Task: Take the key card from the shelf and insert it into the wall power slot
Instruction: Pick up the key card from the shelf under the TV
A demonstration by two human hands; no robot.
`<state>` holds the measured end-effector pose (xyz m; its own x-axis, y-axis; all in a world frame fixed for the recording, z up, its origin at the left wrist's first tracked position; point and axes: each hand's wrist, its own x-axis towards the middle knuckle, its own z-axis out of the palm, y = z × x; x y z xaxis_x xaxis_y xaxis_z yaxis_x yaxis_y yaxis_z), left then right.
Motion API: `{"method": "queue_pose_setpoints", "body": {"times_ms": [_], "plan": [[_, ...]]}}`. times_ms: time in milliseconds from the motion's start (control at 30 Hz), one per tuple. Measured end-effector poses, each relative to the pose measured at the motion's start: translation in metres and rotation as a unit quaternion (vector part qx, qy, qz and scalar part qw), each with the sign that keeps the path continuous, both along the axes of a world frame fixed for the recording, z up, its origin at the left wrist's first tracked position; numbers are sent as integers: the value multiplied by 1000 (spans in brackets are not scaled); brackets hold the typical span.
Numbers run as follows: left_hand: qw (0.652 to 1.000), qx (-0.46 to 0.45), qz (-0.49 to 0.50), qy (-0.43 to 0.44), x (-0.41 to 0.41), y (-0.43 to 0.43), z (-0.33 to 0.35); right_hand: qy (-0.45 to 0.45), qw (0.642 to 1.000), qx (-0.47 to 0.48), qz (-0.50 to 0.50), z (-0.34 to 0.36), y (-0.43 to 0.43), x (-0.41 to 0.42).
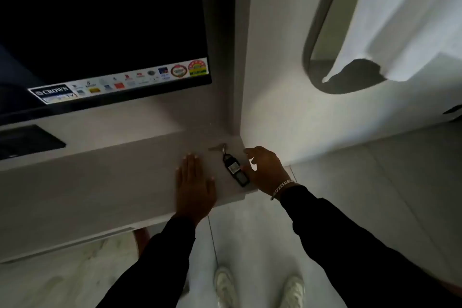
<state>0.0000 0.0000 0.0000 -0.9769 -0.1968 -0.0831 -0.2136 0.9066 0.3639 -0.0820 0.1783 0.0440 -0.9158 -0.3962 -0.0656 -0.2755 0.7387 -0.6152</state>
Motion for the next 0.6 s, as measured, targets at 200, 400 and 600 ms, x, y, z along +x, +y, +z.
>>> {"method": "queue_pose_setpoints", "body": {"times_ms": [200, 400, 600], "plan": [[998, -62, -2, -5, -14, -7, -9, -27, 997, 74, -15, -17, -24, -9], [997, -74, -4, -6, -17, -10, -14, -78, 994, 41, -68, -18, -33, -19], [1000, -22, -9, -7, -20, -9, -4, -238, 948, -114, -175, -4, -18, -20]]}}
